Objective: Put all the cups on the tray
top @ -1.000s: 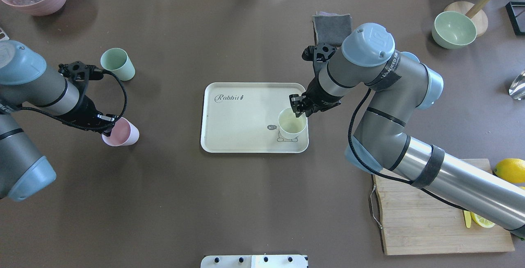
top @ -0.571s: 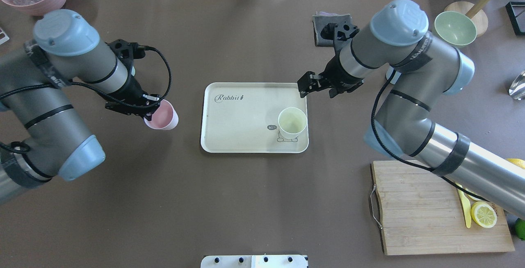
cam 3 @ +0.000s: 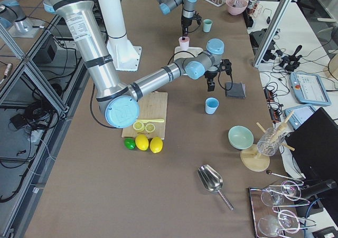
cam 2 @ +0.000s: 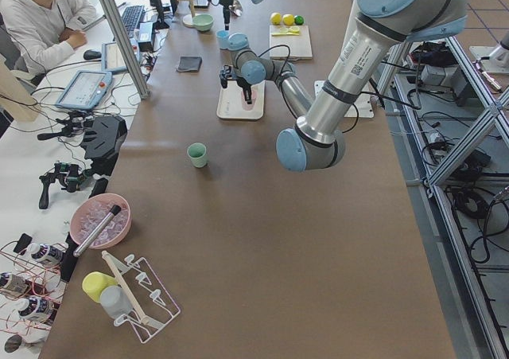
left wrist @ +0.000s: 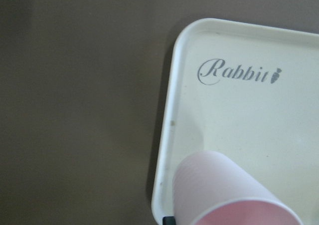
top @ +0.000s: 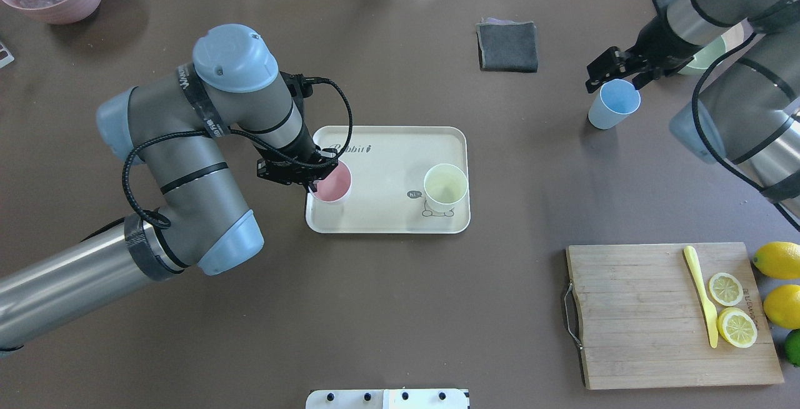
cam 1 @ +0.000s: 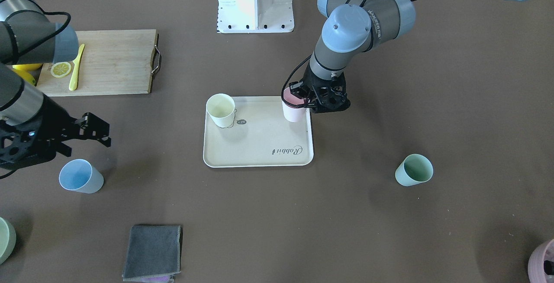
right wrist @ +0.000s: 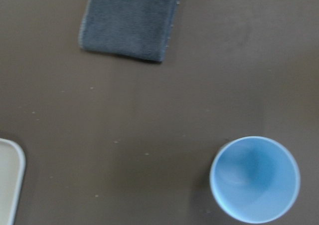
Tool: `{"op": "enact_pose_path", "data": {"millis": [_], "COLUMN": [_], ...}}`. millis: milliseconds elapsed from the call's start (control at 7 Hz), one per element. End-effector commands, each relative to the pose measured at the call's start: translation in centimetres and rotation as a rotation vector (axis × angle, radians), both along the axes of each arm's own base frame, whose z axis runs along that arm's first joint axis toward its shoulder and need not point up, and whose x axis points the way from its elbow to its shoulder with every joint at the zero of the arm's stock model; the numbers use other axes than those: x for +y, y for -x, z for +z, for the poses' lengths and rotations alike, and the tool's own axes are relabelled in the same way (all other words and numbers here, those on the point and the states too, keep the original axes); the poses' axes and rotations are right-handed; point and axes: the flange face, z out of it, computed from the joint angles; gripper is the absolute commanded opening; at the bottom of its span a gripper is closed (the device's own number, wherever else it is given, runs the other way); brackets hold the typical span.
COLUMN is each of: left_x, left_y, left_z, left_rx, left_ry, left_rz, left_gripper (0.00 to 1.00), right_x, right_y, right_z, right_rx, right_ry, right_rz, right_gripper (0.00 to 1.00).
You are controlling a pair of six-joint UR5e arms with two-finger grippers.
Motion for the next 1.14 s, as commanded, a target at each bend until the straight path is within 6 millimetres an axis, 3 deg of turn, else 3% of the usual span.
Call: {"op": "enact_pose_path", "data": {"millis": [0, 143, 286, 429, 571, 714, 857, 1000], "left_x": [-1.3, -2.3, -2.1, -2.2, -2.1, -2.5, -5.3, -5.8], "left_y": [-2.7, -3.6, -4.1, -3.9, -3.7, -2.6, 1.1, 3.4], "left_z": [0.5, 0.7, 0.7, 0.4, -0.2, -0.6, -0.7, 0.0], "left_rx": [0.006, -0.007, -0.009, -0.008, -0.002, 0.005, 0.009, 0.009], "left_ry": [-0.008, -0.024, -0.025, -0.042, -0.048, -0.054, -0.057, -0.064], "left_rz": [-0.007, -0.029, -0.025, -0.038, -0.041, -0.050, -0.098, -0.070], "left_gripper": [0.00, 0.00, 0.37, 0.98, 0.98, 0.98, 0.98, 0.98], "right_x": [-3.3, -3.8, -4.0, -4.0, -3.5, -2.9, -3.5, -4.1], "right_y": [-2.2, -1.9, -1.7, -1.2, 0.2, 1.8, 2.7, 3.0], "right_z": [5.4, 7.9, 9.8, 10.7, 11.1, 11.0, 11.0, 10.3], "right_rx": [0.072, 0.092, 0.108, 0.109, 0.112, 0.113, 0.113, 0.109], "right_ry": [0.059, 0.102, 0.130, 0.139, 0.145, 0.174, 0.187, 0.182], "right_rz": [-0.014, -0.017, -0.021, -0.023, -0.043, -0.038, -0.035, -0.036], "right_gripper": [1.00, 1.00, 1.00, 0.99, 0.94, 0.71, 0.03, 0.00]}}
